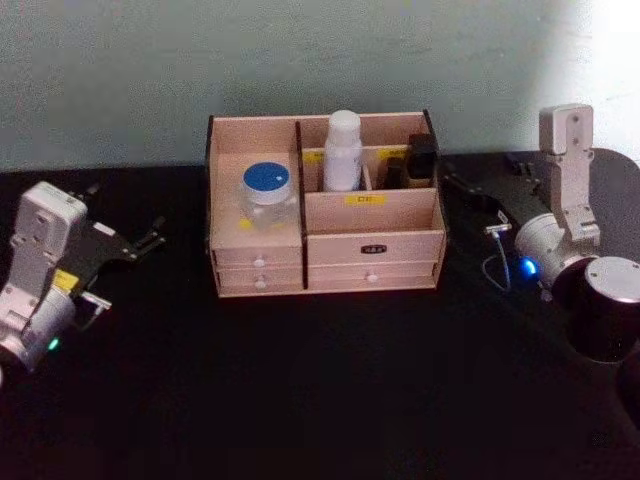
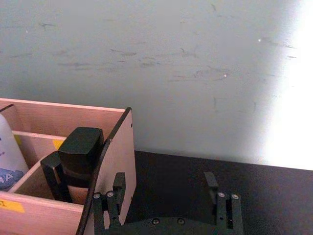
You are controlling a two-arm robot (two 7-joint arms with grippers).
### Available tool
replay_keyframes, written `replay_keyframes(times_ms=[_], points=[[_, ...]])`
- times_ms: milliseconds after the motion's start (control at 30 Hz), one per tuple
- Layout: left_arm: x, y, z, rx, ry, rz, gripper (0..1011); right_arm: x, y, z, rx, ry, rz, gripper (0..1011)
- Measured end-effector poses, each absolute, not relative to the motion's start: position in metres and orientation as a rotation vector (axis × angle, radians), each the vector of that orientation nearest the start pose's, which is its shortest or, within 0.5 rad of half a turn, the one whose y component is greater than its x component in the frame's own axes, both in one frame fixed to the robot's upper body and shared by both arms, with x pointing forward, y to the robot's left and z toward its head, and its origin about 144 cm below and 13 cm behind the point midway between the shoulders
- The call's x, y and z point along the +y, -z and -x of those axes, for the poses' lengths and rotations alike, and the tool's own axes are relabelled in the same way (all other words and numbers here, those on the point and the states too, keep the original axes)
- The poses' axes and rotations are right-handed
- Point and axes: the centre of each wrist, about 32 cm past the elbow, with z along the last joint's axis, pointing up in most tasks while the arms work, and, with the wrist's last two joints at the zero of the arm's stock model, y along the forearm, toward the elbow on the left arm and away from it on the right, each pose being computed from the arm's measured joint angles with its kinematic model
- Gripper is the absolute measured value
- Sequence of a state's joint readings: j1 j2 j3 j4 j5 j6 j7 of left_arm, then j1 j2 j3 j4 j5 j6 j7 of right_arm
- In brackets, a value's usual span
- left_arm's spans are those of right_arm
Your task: Pick up the facial cleanser and watermelon frost from the table and place them into the tiered storage box.
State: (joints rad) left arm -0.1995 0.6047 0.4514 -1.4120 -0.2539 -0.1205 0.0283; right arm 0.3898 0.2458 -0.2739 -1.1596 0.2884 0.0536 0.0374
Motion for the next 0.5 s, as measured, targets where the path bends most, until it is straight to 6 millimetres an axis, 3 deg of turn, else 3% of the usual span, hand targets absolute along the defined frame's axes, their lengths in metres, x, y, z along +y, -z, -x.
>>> replay_keyframes(times_ms=[500], points=[[0.3097,-1.1398,-0.4886,-0.285,-1.248,-0.304,1001,-0.2526,-1.1497,-0.5608,0.066,1.386,0.135,1002]])
